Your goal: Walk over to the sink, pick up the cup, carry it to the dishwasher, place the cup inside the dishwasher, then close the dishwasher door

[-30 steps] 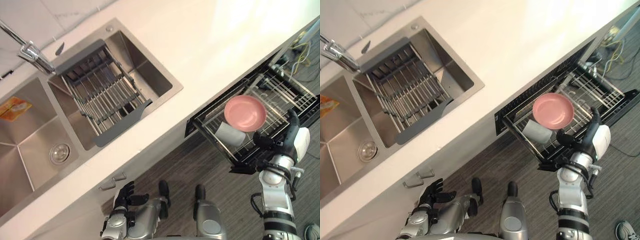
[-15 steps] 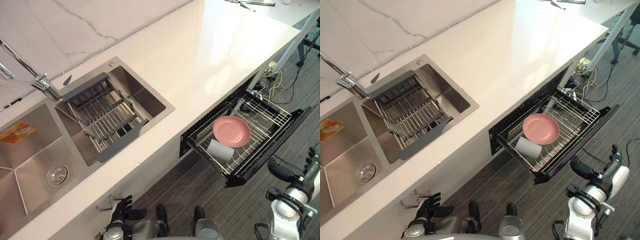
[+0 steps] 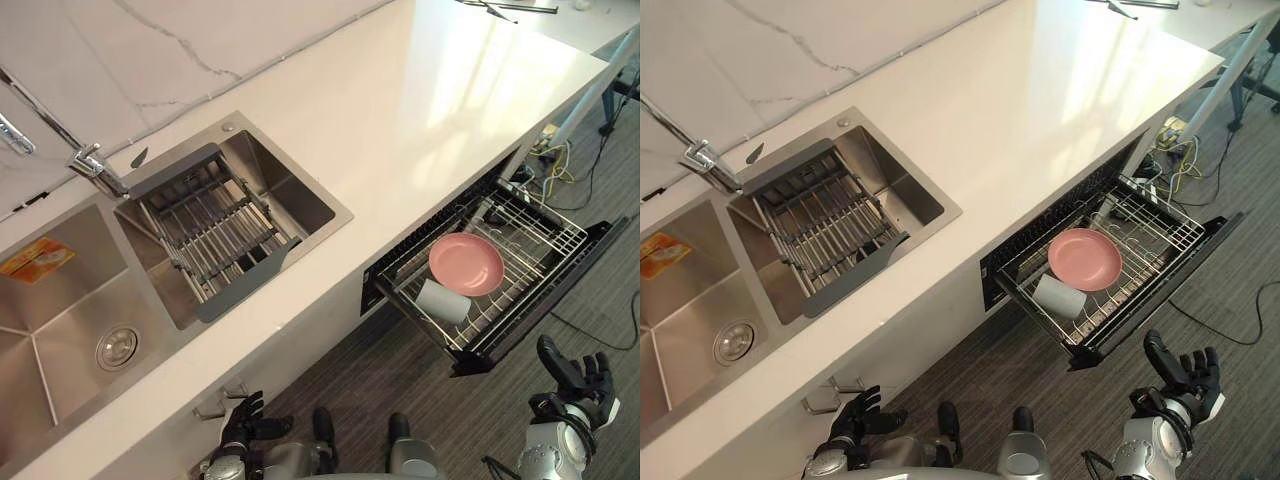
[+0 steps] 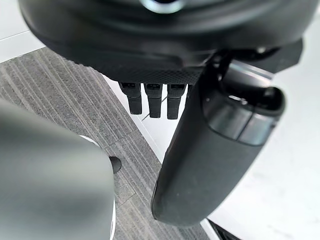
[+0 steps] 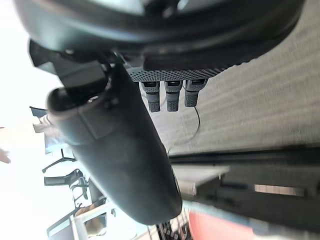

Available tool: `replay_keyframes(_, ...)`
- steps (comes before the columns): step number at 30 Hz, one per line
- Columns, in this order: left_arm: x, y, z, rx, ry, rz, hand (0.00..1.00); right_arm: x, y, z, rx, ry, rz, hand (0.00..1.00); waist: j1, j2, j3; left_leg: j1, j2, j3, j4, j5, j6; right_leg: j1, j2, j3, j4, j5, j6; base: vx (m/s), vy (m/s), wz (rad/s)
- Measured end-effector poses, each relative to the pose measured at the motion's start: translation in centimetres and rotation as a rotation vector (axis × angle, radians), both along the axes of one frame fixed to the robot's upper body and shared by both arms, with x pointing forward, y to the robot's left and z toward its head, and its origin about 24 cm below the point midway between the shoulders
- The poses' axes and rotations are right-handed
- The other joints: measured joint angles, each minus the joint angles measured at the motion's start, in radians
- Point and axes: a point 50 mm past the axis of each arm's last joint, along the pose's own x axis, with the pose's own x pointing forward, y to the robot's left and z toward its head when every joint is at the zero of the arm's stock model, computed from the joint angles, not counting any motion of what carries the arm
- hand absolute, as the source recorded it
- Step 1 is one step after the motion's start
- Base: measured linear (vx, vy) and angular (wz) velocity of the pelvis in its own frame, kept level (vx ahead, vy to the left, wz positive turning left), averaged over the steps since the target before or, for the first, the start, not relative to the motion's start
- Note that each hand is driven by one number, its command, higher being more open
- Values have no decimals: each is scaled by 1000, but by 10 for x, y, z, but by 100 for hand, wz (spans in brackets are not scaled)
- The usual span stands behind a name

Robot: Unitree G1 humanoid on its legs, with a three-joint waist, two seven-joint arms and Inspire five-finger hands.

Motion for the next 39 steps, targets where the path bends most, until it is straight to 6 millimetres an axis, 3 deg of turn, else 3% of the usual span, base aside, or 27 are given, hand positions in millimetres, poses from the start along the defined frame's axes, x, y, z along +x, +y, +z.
replay_keyframes(5,8,0,3,-2,-35,-3,90,23,16,4,24,-87,88,90,25,-6,28,-25,-1,-23,22,-8,-6,-15,-8,-25,36,-24,-2,-12,-20,15)
replay_keyframes(10,14,5,6,5,-59,-1,90,29,17,6,7,-97,117,90,25,-18,56,-55,-1,-38,55,-13,-10,-28,-11,-43,46,-31,-3,21,-19,13)
replay_keyframes(18,22,4,10,10,-90,-23,90,51,15,18,-55,-105,197,90,24,-10,91,-89,-1,-64,103,-21,-14,-38,-13,-62,65,-34,-5,-24,-2,8)
replay_keyframes(33,34,0,15,5,-131,-69,90,125,38,67,-167,-197,437,90,27,45,140,-173,-4,-158,141,12,-5,-68,-10,-158,82,-34,-12,-32,-19,19)
replay_keyframes(39,44,5,20,20,-162,-79,90,160,42,103,-236,-236,515,90,53,51,182,-188,-4,-181,127,28,-6,-78,-2,-180,81,-30,-20,-30,-25,11)
